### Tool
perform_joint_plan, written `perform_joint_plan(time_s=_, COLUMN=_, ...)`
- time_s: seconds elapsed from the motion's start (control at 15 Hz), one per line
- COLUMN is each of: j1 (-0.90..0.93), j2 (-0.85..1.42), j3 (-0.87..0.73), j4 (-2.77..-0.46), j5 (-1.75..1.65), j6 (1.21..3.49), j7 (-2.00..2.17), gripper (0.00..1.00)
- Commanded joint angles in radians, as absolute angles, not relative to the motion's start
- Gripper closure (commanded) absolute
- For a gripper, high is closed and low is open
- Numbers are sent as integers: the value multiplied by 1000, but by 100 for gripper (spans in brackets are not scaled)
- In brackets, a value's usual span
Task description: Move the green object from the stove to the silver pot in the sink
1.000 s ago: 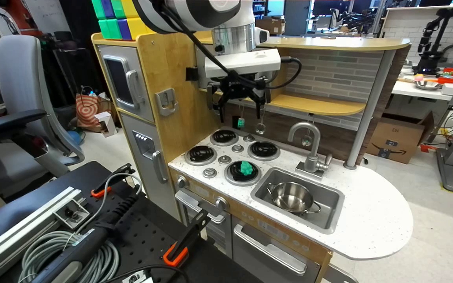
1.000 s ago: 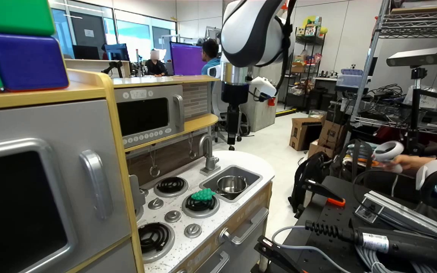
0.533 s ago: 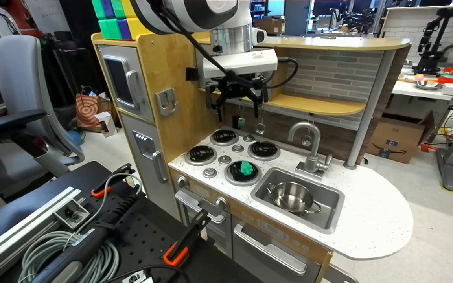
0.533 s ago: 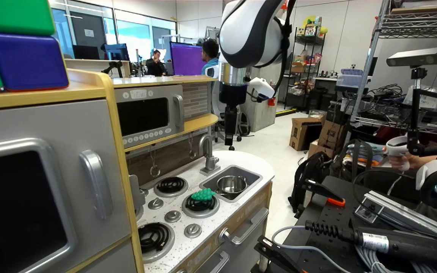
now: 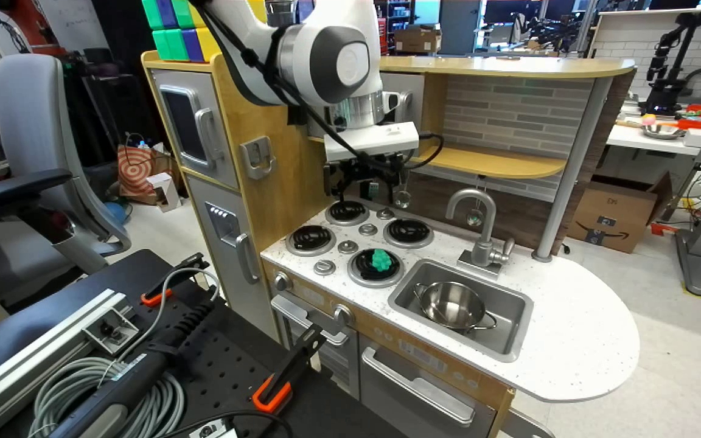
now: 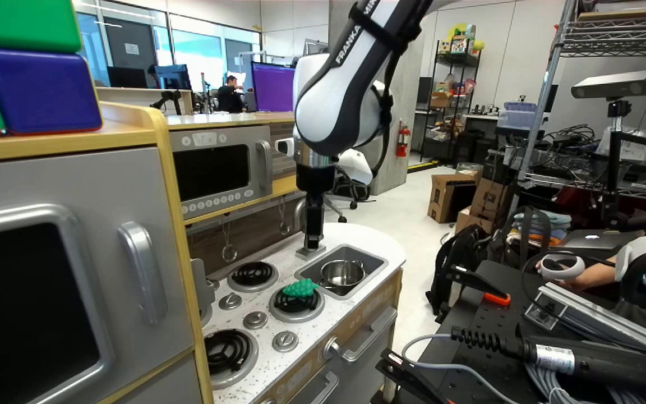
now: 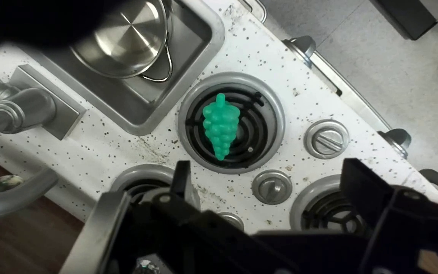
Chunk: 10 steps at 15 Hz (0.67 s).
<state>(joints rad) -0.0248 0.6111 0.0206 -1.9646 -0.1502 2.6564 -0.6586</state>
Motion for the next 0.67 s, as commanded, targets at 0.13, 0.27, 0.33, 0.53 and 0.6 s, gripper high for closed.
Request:
perform_joint_plan(time_s=0.13, j1=-14, j2=882, j3=8, j4=-1666, j5=-194, j6=2645, j7=-524, gripper=0)
perform_joint_plan(time_s=0.27, j1=-8, j2=956, j3=-1, j4=-1580, j5=-204, j6=2622, j7=-481, gripper=0)
perform_joint_plan(time_s=0.33, j1=-7, j2=990, j3=0, j4=-1534, j5=-208, j6=2584, j7=-472, gripper=0)
perform_joint_plan(time_s=0.53, j1=10, j2=1069, j3=-12, j4=-1443, j5=-231, j6=2492, j7=-454, gripper=0)
perform_joint_plan(time_s=0.6, j1=12, j2=1094, j3=-12, j4=-1406, j5=-235, j6=2461, j7=-452, gripper=0)
